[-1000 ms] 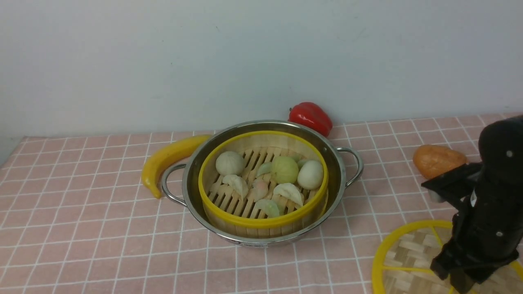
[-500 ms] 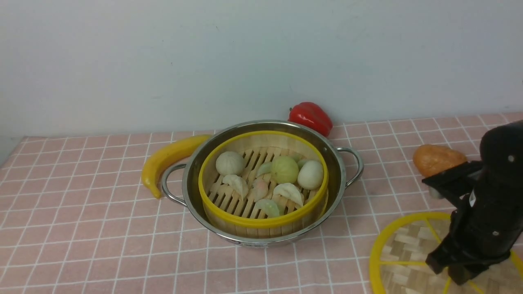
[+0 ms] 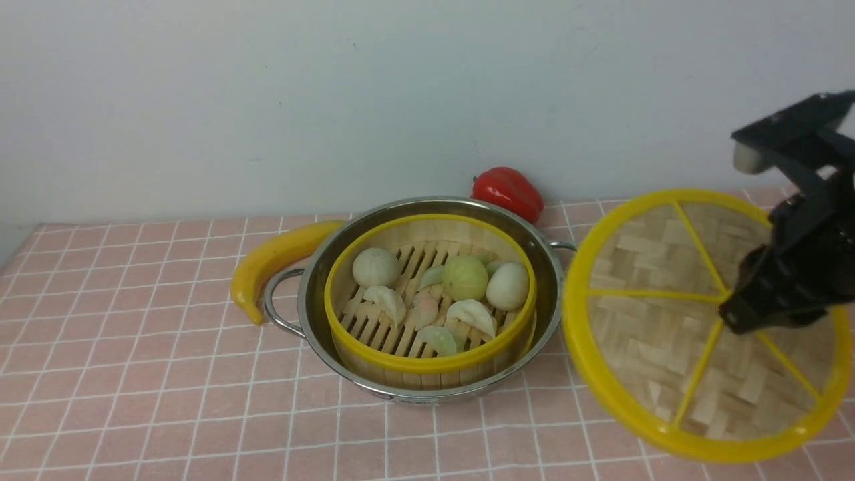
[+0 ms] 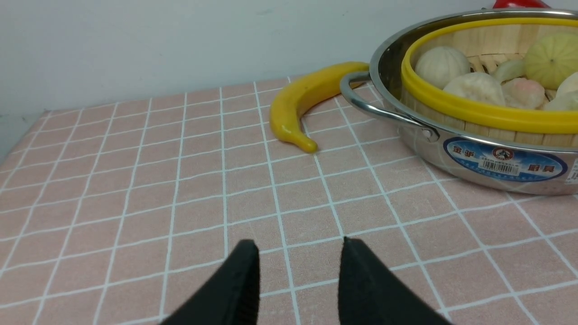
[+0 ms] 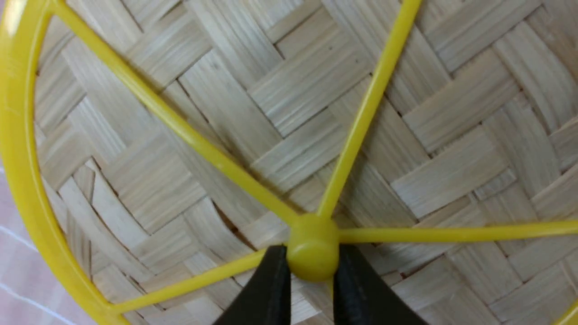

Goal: Place the steamer in the pot on the pink tablecloth, and put the lid on the steamer.
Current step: 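Place the bamboo steamer lid onto the steamer basket in the pot with the right gripper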

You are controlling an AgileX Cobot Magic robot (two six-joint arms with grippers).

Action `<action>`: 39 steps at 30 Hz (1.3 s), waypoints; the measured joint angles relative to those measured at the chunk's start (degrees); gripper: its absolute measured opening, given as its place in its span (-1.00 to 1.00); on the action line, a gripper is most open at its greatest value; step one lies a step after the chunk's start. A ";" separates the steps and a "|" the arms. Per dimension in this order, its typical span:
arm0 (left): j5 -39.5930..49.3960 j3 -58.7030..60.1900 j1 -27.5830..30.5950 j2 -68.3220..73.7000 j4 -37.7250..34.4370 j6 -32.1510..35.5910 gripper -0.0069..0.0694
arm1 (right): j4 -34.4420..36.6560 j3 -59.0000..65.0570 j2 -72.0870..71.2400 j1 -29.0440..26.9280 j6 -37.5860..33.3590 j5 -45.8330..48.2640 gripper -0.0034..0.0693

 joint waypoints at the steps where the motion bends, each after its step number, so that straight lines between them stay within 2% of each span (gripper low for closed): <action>1: 0.00 0.00 0.00 0.00 0.00 0.00 -0.18 | 0.00 0.00 0.34 0.20 -0.39 0.00 -0.54; 2: 0.00 0.00 0.00 -0.04 0.00 0.00 -0.18 | 1.68 -5.28 4.41 2.91 -3.58 -0.07 -0.54; 3: 0.00 0.00 0.00 -0.04 0.00 0.00 -0.18 | 1.68 -5.87 4.41 3.25 -3.80 -0.02 -0.54; 4: 0.00 0.00 0.00 -0.04 0.00 0.00 -0.18 | 1.57 -11.21 8.44 6.03 -5.14 1.05 -0.54; 9: 0.00 0.00 0.00 -0.08 0.00 0.00 -0.18 | -3.10 -27.74 20.60 12.95 -6.17 2.63 -0.54; 12: 0.00 0.00 0.00 -0.11 0.00 0.00 -0.18 | -5.53 -35.81 26.30 14.98 -5.19 2.68 -0.54; 16: 0.00 0.00 0.00 -0.11 0.00 0.00 -0.18 | -5.04 -44.07 32.48 15.38 -1.66 2.62 -0.54; 24: 0.00 0.00 0.00 -0.11 0.00 0.00 -0.18 | -0.32 -44.53 35.24 15.90 1.04 3.07 -0.54; 30: 0.00 0.00 0.00 -0.11 0.00 0.00 -0.18 | -2.40 -43.71 29.49 15.90 7.63 2.91 -0.54; 34: 0.00 0.00 0.00 -0.11 0.00 0.00 -0.18 | -3.33 -37.21 21.37 15.90 14.02 2.61 -0.54; 39: 0.00 0.00 0.00 -0.11 0.00 0.05 -0.18 | -6.44 -22.72 13.54 15.90 18.76 2.84 -0.54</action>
